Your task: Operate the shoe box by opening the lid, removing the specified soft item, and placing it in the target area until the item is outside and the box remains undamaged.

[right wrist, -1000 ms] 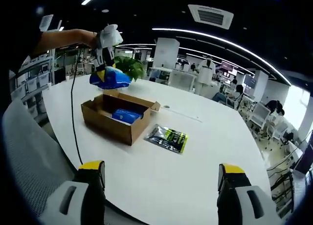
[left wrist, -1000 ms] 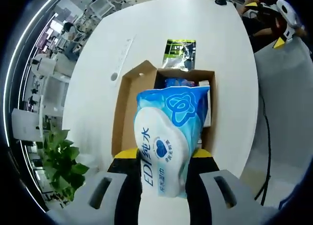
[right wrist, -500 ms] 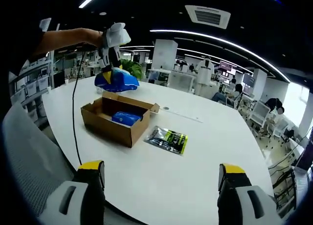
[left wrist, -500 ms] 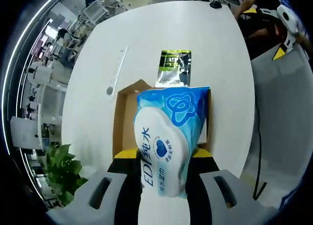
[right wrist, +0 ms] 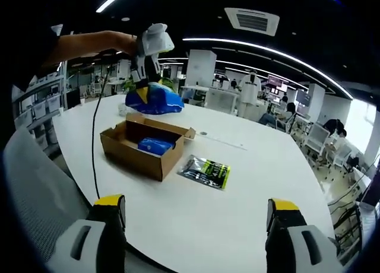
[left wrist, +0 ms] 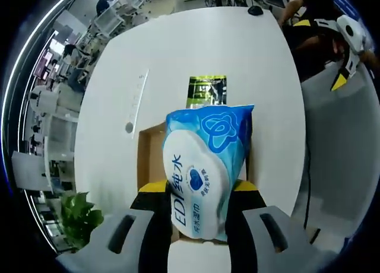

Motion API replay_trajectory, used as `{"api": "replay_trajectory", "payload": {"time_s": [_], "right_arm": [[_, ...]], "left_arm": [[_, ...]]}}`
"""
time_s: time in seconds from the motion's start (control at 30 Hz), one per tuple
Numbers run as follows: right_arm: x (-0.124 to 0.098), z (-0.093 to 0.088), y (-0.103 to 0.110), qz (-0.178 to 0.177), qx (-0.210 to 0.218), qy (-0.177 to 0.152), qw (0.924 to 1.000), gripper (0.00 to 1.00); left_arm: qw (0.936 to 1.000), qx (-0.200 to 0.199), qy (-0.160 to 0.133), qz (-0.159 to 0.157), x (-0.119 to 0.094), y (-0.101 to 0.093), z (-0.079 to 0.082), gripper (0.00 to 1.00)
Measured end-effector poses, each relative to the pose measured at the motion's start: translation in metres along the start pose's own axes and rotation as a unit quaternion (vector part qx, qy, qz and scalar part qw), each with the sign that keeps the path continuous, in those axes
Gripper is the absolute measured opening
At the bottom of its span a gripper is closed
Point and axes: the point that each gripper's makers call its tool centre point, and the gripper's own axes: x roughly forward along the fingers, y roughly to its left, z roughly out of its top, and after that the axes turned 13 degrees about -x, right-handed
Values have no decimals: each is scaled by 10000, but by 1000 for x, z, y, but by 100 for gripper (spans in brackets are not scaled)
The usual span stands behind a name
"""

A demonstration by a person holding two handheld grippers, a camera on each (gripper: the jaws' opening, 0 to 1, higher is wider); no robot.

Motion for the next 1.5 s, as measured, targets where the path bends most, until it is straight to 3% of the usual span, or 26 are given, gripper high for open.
{"api": "replay_trajectory", "payload": {"time_s": [0.8, 1.17, 1.5], "right_arm": [[0, 1, 0, 37, 10, -44, 10000, 99], [-2, 0, -3, -8, 74, -42, 10000, 99], [-1, 0, -3, -6, 79, -39, 10000, 99]], "left_arm": [[9998, 57, -68, -186, 14, -10, 48, 30], [9996, 37, -78, -282, 30, -15, 65, 31], [9995, -74, -72, -302, 50, -8, 79, 31]]}}
